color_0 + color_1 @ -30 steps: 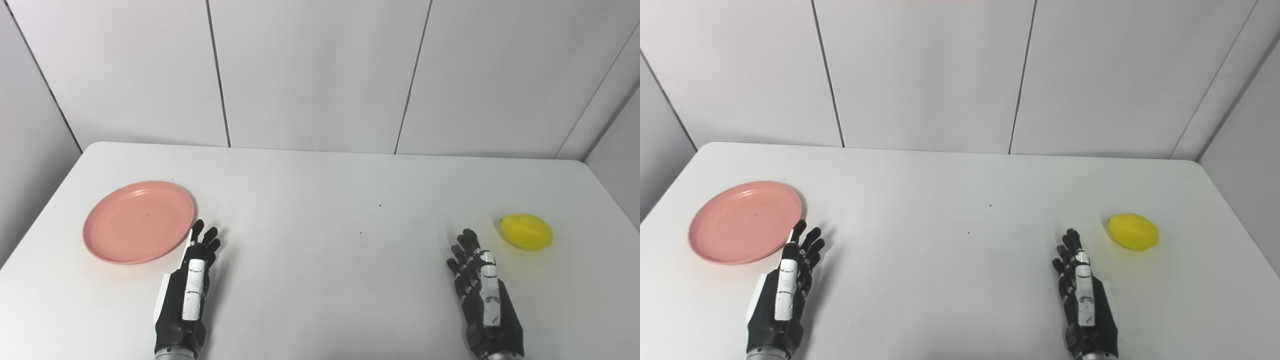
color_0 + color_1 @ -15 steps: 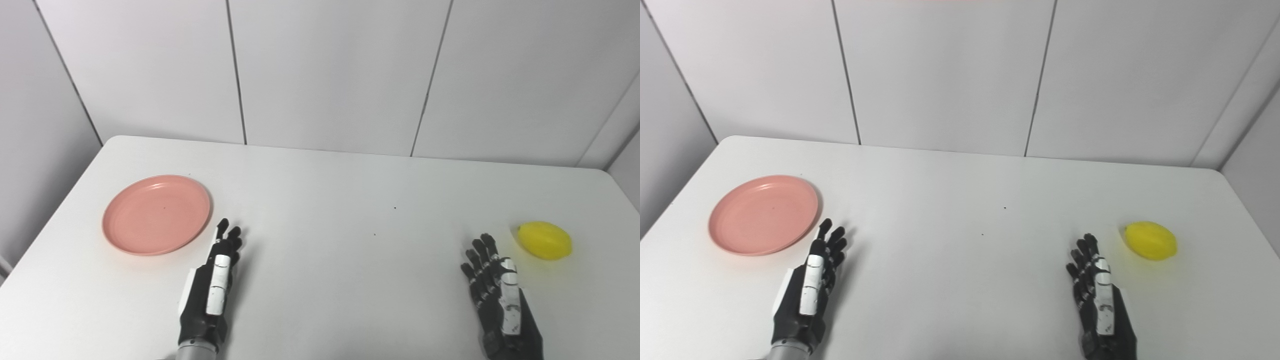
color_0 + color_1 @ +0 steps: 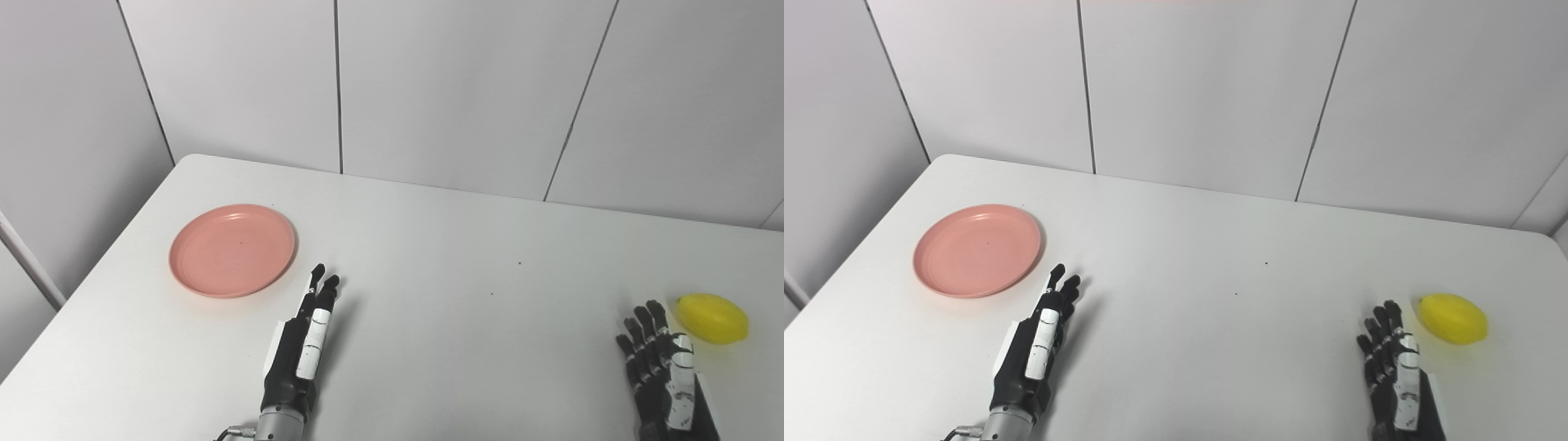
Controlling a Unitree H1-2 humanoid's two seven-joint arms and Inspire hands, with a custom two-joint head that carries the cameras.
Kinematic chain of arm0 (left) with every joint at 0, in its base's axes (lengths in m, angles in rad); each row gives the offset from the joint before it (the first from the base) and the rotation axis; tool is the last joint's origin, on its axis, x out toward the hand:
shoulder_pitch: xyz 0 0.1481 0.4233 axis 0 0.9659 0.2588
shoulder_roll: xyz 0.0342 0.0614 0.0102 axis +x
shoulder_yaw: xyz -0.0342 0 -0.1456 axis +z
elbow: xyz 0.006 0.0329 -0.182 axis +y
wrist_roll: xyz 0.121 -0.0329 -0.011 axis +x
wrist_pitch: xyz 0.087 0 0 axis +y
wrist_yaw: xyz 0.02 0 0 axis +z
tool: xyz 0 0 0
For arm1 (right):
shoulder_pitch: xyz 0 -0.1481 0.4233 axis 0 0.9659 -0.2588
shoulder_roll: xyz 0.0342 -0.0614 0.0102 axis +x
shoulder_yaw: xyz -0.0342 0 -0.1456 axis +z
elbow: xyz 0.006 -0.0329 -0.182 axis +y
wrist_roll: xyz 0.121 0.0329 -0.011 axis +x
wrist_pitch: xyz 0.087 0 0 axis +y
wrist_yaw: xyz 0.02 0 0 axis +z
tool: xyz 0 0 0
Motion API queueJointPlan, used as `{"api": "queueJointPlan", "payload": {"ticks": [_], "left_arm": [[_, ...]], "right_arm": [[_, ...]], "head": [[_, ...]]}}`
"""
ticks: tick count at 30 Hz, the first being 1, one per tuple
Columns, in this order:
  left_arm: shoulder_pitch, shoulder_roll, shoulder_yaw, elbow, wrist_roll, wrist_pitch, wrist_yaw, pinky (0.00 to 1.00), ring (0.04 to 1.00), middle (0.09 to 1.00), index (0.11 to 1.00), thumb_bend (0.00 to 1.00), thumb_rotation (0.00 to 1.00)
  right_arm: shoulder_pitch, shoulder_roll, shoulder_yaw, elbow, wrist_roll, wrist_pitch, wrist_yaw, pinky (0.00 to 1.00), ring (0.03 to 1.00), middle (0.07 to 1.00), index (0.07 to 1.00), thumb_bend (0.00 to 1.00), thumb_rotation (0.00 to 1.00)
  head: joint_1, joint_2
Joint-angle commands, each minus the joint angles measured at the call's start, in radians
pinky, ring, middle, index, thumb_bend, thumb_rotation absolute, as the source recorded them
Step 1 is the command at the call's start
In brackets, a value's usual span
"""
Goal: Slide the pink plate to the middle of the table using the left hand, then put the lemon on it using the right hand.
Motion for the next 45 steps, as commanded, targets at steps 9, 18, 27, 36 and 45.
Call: {"api": "queueJointPlan", "payload": {"ticks": [9,18,27,36,45], "left_arm": [[-0.034,0.000,0.078,-0.047,-0.093,0.033,0.010,0.99,0.932,0.930,0.912,0.84,0.88],[-0.136,-0.004,0.137,-0.105,-0.221,0.177,0.019,0.98,0.938,0.931,0.929,0.87,0.89],[-0.216,0.054,0.136,-0.199,-0.219,0.245,0.020,0.93,0.896,0.892,0.891,0.92,0.86],[-0.325,0.186,0.172,-0.239,-0.266,0.324,-0.008,0.87,0.848,0.841,0.830,1.00,0.85],[-0.417,0.380,0.220,-0.090,-0.311,0.231,-0.113,0.83,0.804,0.771,0.776,1.00,0.87]], "right_arm": [[0.014,0.018,0.021,0.037,-0.019,-0.027,0.004,1.00,1.000,1.000,1.000,0.74,1.00],[0.009,0.031,0.024,0.055,-0.025,-0.050,0.004,1.00,1.000,1.000,1.000,0.73,0.99],[0.006,0.037,0.034,0.062,-0.034,-0.060,0.007,1.00,1.000,1.000,1.000,0.71,1.00],[0.006,0.038,0.035,0.068,-0.037,-0.059,0.005,1.00,1.000,1.000,1.000,0.71,1.00],[0.006,0.035,0.037,0.076,-0.050,-0.064,0.004,1.00,1.000,1.000,0.992,0.72,1.00]], "head": [[0.003,-0.014],[0.001,-0.029],[-0.007,-0.031],[-0.015,-0.029],[-0.020,-0.029]]}}
